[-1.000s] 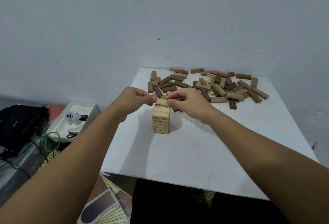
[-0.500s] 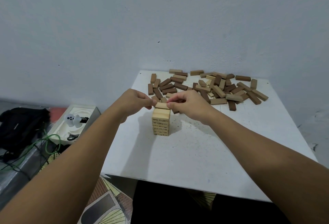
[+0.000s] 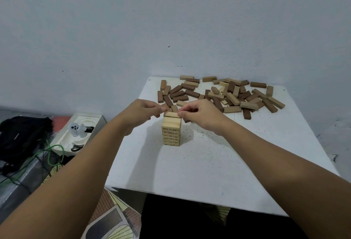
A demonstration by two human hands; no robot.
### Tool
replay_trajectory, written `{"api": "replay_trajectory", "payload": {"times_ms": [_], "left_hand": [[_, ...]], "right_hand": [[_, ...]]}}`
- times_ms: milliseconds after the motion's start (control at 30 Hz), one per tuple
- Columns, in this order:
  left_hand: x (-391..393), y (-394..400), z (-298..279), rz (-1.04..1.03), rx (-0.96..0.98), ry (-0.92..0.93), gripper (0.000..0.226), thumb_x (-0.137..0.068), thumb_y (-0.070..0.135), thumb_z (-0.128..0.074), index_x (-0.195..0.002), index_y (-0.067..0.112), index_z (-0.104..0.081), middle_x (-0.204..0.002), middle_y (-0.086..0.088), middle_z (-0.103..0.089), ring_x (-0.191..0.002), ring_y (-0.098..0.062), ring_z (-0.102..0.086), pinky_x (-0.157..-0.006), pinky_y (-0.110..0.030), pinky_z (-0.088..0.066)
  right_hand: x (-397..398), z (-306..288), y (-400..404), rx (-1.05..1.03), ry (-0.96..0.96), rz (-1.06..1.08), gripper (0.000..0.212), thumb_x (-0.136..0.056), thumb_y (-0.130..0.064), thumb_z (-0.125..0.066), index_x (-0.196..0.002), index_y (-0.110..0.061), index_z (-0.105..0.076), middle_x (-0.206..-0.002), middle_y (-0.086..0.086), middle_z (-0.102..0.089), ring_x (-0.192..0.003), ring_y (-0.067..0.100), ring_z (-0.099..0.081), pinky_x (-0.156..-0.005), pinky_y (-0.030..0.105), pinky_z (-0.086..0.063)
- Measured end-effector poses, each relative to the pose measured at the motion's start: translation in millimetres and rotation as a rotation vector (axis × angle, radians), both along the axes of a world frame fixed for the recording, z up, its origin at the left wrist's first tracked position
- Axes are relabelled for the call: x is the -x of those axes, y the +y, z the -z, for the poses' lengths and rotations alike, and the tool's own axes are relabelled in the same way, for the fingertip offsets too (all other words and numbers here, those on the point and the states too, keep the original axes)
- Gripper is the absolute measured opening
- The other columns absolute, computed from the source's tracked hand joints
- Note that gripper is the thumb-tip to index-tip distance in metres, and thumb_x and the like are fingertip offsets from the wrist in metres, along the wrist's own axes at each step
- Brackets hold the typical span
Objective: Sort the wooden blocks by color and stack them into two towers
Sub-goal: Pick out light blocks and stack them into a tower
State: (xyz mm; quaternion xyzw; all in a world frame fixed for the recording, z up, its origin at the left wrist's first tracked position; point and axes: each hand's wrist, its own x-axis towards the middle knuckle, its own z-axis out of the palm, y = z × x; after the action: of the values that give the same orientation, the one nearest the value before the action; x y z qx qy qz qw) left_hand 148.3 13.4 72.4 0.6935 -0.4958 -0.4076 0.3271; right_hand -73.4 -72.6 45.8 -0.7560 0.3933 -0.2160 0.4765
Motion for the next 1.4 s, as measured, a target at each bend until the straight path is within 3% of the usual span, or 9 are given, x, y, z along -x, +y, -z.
{"api": "replay_trajectory", "payload": {"times_ms": [133, 300, 433, 600, 867, 1067, 1167, 1300, 1400], "left_hand": [[-1, -1, 3, -0.007, 0.018, 0.000, 0.013, -0.097, 0.029, -0.072, -0.100, 0.024, -0.084, -0.086, 0.007, -0.069, -0.065, 0.007, -0.055, -0.075, -0.021, -0.043], [-2, -3, 7, 0.005, 0.023, 0.017, 0.010, -0.094, 0.027, -0.076, -0.096, 0.025, -0.085, -0.107, -0.009, -0.075, -0.090, -0.011, -0.057, -0.078, -0.024, -0.042], [-2, -3, 9, 0.009, 0.021, 0.039, 0.010, -0.094, 0.022, -0.075, -0.098, 0.023, -0.084, -0.101, 0.003, -0.078, -0.089, -0.009, -0.059, -0.076, -0.022, -0.042], [-3, -3, 10, 0.013, 0.017, 0.034, 0.010, -0.094, 0.025, -0.076, -0.098, 0.024, -0.085, -0.112, -0.011, -0.074, -0.089, -0.011, -0.057, -0.078, -0.023, -0.042], [-5, -4, 11, 0.009, 0.014, 0.046, 0.010, -0.094, 0.026, -0.076, -0.098, 0.025, -0.085, -0.099, -0.011, -0.073, -0.086, -0.011, -0.055, -0.078, -0.025, -0.042], [-3, -5, 10, 0.013, 0.001, 0.040, 0.011, -0.094, 0.028, -0.075, -0.098, 0.025, -0.085, -0.086, 0.007, -0.071, -0.079, -0.003, -0.056, -0.079, -0.025, -0.042], [-4, -4, 8, 0.000, 0.004, 0.032, 0.013, -0.095, 0.031, -0.074, -0.100, 0.025, -0.084, -0.083, 0.011, -0.070, -0.072, 0.001, -0.055, -0.080, -0.024, -0.043], [-2, -6, 1, -0.084, 0.050, 0.035, 0.020, -0.096, 0.043, -0.071, -0.101, 0.026, -0.082, -0.093, 0.003, -0.069, -0.085, -0.015, -0.053, -0.081, -0.026, -0.044], [15, -17, -12, -0.086, 0.113, -0.079, 0.032, -0.102, 0.047, -0.059, -0.103, 0.021, -0.078, -0.095, 0.002, -0.068, -0.083, -0.010, -0.055, -0.078, -0.024, -0.044]], "right_hand": [[0, 1, 2, 0.014, 0.010, 0.004, 0.007, -0.092, -0.034, -0.076, -0.095, -0.029, -0.081, -0.091, -0.007, -0.077, -0.094, 0.022, -0.072, -0.093, 0.048, -0.058], [2, 0, 2, 0.014, 0.010, 0.006, 0.007, -0.092, -0.034, -0.076, -0.094, -0.029, -0.081, -0.092, -0.002, -0.077, -0.095, 0.026, -0.072, -0.093, 0.052, -0.058], [2, 1, 2, 0.016, 0.016, 0.011, 0.007, -0.092, -0.036, -0.076, -0.094, -0.030, -0.081, -0.092, 0.000, -0.077, -0.094, 0.026, -0.072, -0.092, 0.053, -0.058], [3, 1, 3, 0.013, 0.017, 0.013, 0.008, -0.092, -0.037, -0.076, -0.095, -0.031, -0.081, -0.092, -0.001, -0.077, -0.094, 0.024, -0.072, -0.092, 0.050, -0.058], [3, -1, 6, 0.011, 0.030, 0.020, 0.009, -0.092, -0.040, -0.074, -0.094, -0.033, -0.080, -0.092, -0.001, -0.076, -0.095, 0.026, -0.071, -0.087, 0.051, -0.058], [7, 0, 5, 0.009, 0.013, 0.036, 0.011, -0.094, -0.040, -0.072, -0.096, -0.031, -0.079, -0.094, 0.000, -0.077, -0.096, 0.023, -0.072, -0.094, 0.051, -0.057], [11, -1, 4, 0.009, 0.003, 0.046, 0.012, -0.095, -0.041, -0.071, -0.096, -0.031, -0.078, -0.092, -0.002, -0.076, -0.092, 0.019, -0.071, -0.093, 0.043, -0.059], [19, 2, -1, 0.054, 0.022, 0.091, 0.015, -0.099, -0.042, -0.065, -0.101, -0.032, -0.076, -0.077, -0.018, -0.065, -0.068, -0.004, -0.056, -0.069, 0.023, -0.045], [32, 9, -12, 0.169, 0.097, 0.134, 0.023, -0.099, -0.045, -0.062, -0.113, -0.031, -0.072, -0.098, -0.017, -0.067, -0.085, -0.001, -0.059, -0.073, 0.023, -0.043]]}}
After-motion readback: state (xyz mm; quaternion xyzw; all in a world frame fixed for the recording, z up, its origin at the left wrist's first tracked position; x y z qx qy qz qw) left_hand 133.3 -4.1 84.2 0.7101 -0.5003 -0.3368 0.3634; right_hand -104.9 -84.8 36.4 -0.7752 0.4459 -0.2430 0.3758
